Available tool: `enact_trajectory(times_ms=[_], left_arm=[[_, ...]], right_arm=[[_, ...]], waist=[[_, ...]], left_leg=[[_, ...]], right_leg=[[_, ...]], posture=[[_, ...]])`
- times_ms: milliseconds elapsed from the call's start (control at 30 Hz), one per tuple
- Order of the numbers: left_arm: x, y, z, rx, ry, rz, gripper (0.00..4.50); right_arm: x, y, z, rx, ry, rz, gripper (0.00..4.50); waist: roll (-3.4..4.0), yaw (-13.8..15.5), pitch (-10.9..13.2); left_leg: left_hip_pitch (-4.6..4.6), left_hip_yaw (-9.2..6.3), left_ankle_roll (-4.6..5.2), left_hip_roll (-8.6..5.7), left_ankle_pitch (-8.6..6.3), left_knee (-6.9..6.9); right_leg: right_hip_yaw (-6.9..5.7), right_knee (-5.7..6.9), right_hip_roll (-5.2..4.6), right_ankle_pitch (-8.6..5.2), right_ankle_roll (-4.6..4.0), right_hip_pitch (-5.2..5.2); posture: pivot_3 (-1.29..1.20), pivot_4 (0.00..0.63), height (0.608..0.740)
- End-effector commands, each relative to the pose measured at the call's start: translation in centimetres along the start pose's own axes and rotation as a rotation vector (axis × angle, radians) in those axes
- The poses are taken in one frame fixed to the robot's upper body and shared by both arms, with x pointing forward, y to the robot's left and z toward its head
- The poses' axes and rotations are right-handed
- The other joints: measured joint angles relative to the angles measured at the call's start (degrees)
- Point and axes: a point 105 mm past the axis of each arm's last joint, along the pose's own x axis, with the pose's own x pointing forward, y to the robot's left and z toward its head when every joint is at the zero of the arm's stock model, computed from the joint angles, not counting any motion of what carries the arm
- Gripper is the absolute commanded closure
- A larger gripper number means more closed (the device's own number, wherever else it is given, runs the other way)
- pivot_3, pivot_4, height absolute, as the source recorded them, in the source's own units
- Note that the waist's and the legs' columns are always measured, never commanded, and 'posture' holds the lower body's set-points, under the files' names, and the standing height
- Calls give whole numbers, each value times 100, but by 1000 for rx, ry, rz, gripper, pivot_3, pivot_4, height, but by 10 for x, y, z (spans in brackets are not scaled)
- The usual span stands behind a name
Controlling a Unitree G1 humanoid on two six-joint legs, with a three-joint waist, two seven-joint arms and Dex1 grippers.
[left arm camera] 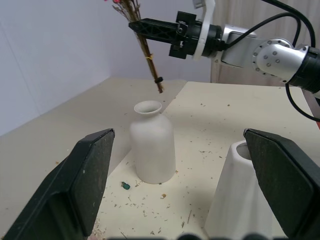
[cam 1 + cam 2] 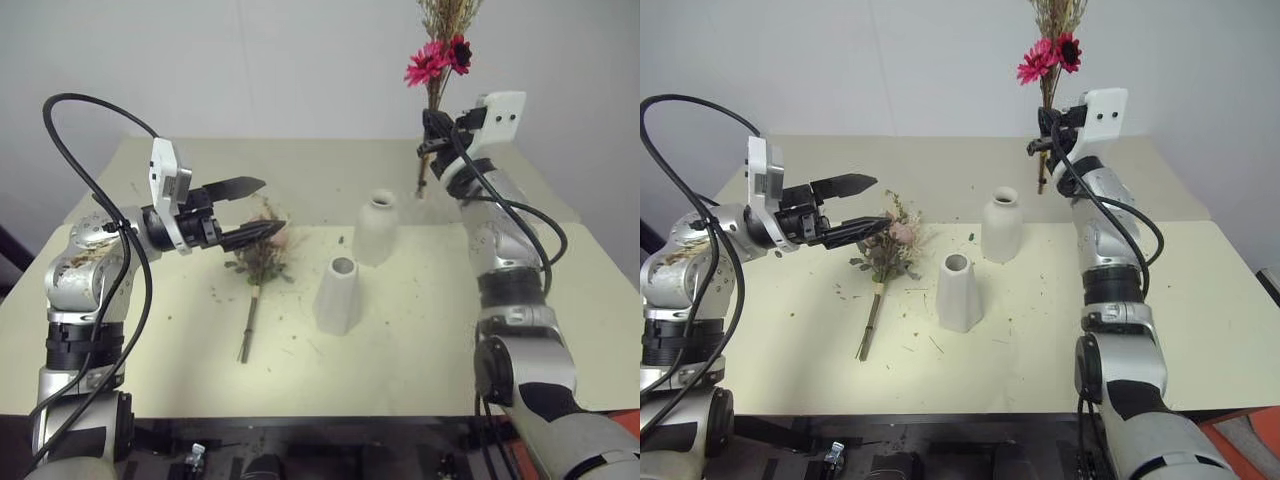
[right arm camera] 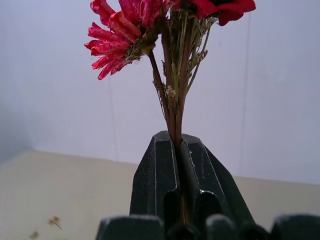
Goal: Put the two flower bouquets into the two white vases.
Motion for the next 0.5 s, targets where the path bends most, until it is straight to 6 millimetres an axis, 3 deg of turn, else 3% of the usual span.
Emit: enact_trajectory(times_ms=[33, 200, 500], left_arm=[[-3, -2, 12, 25, -19, 5, 0], [-5, -2, 1, -13, 22, 24, 0], [-5, 1, -4, -35, 44, 60, 0]], right_arm=[[8, 7, 34, 77, -172, 49, 4469], [11, 17, 37, 162, -228, 98, 4469], [15, 29, 9, 232, -201, 131, 4469]], waist=[[0, -13, 0], [3, -43, 1], [3, -48, 2]], left_leg=[[2, 0, 0, 1, 0, -1], [11, 1, 0, 2, 0, -3], [15, 0, 0, 3, 0, -7]], right_leg=[[0, 1, 1, 0, 0, 0], [2, 11, 4, -1, -2, 0], [2, 13, 5, -2, -4, 1]], posture=[[0, 150, 740], [0, 150, 740], [0, 150, 740]])
